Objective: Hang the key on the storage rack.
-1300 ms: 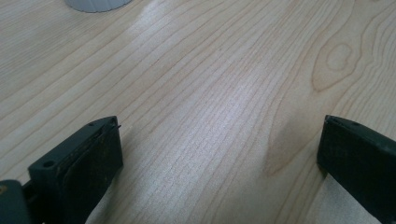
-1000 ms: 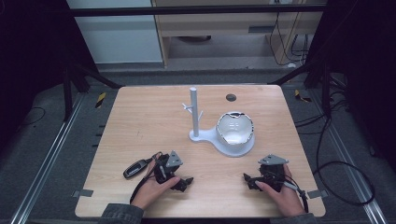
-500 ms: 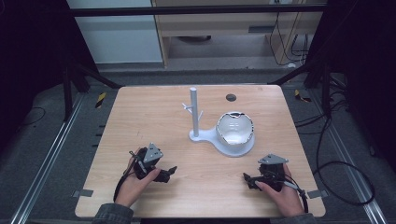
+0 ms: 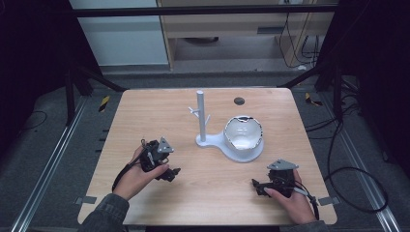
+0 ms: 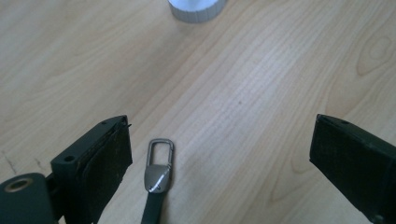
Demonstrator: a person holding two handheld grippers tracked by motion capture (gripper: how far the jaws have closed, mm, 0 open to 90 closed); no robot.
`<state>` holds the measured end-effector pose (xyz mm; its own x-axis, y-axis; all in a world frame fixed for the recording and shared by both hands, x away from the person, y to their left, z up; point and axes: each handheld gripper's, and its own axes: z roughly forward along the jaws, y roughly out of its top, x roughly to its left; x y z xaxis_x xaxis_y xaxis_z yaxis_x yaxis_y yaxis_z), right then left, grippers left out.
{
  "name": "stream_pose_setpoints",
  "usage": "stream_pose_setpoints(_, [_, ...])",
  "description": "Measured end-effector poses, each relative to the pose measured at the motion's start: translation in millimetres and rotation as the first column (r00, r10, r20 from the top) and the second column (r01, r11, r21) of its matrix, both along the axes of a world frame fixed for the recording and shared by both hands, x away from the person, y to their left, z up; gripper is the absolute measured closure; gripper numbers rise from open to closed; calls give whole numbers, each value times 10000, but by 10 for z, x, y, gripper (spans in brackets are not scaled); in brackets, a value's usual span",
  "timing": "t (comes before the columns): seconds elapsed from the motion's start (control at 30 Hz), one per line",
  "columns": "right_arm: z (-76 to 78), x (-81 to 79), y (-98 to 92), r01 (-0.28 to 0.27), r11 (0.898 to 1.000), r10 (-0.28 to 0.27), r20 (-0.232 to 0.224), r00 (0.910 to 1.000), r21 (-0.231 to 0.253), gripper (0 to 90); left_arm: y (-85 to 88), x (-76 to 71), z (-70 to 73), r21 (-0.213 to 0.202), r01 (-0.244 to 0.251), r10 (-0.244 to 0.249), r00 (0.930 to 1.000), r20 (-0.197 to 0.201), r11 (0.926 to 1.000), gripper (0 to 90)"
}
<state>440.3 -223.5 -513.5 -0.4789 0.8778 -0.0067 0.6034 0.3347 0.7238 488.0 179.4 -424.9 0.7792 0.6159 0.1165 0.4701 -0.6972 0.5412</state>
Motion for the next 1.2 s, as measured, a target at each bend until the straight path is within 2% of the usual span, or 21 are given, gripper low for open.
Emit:
stream_pose_setpoints(0.13, [1, -4, 0, 43, 10000, -43, -15, 10000, 30, 4, 3, 54, 36, 709, 72, -4, 9954, -956, 9975, 55])
stream_pose_setpoints(0.2, [-3, -3, -2, 42, 10000, -42, 42, 10000, -49, 4, 28, 96, 41, 1357, 167, 25, 9901, -1401, 9906, 54])
stream_pose_setpoints(0.23, [-1, -4, -2, 42, 10000, -42, 14, 10000, -10, 4, 42, 117, 36, 1667, 209, 83, 9850, -1722, 9858, 54])
stream_pose_setpoints(0.3, [2, -6, -5, 28, 10000, -27, -26, 10000, 30, 4, 83, 153, 3, 2093, 389, 141, 9691, -2462, 9771, 52])
stream_pose_setpoints(0.33, [0, -5, -12, -15, 10000, 15, -1, 10000, 1, 4, 103, 168, -12, 2233, 470, 142, 9642, -2647, 9736, 55])
stream_pose_setpoints(0.43, [0, -14, -47, 7, 10000, -7, 9, 10000, -56, 4, 164, 218, -23, 2443, 180, 480, 9639, -2619, 9695, 62])
stream_pose_setpoints(0.6, [1, -21, -67, -71, 10000, 71, -22, 10000, 21, 4, 217, 298, -20, 2574, 203, 480, 9655, -2560, 9661, 78])
stream_pose_setpoints(0.73, [1, -22, -67, -58, 10000, 58, -12, 10000, 10, 4, 226, 324, -42, 2673, 323, 398, 9648, -2598, 9631, 201])
stream_pose_setpoints(0.77, [1, -22, -67, -46, 10000, 46, -18, 10000, 14, 4, 224, 328, -47, 2749, 387, 385, 9621, -2700, 9607, 238])
stream_pose_setpoints(0.83, [1, -22, -67, -40, 10000, 40, -11, 10000, 8, 4, 217, 345, -63, 2916, 374, 457, 9609, -2730, 9558, 298])
stream_pose_setpoints(0.97, [1, -22, -65, -22, 10000, 22, -10, 10000, 11, 4, 210, 414, -117, 3067, 313, 585, 9585, -2791, 9513, 432])
stream_pose_setpoints(1.13, [1, -23, -63, -1, 10000, 1, -30, 10000, 33, 4, 196, 480, -224, 3582, 614, 509, 9539, -2957, 9316, 538])
stream_pose_setpoints(1.2, [1, -22, -64, -16, 10000, 16, -15, 10000, 17, 4, 194, 485, -237, 3527, 612, 514, 9522, -3012, 9337, 559])
